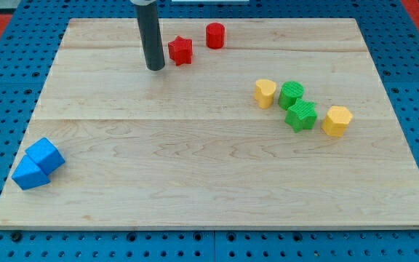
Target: Move the yellow hexagon along with the green star to the left of the board
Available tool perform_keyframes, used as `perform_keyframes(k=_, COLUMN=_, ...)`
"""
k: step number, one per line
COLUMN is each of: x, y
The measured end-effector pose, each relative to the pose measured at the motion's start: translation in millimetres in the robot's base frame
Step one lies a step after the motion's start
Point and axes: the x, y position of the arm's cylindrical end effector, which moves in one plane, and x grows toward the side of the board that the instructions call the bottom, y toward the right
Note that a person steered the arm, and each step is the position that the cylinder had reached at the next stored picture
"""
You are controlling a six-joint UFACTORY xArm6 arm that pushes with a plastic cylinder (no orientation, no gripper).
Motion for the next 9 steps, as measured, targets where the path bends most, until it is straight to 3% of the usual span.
perform_keyframes(k=2, x=-45.2, y=27.9)
perform_keyframes(k=3, x=5.3, y=37.2)
perform_keyframes(k=4, x=67.7, y=11.1)
perform_keyframes(k=8, x=101.2, y=-1.1)
perform_keyframes(k=9, x=184.7, y=32.7)
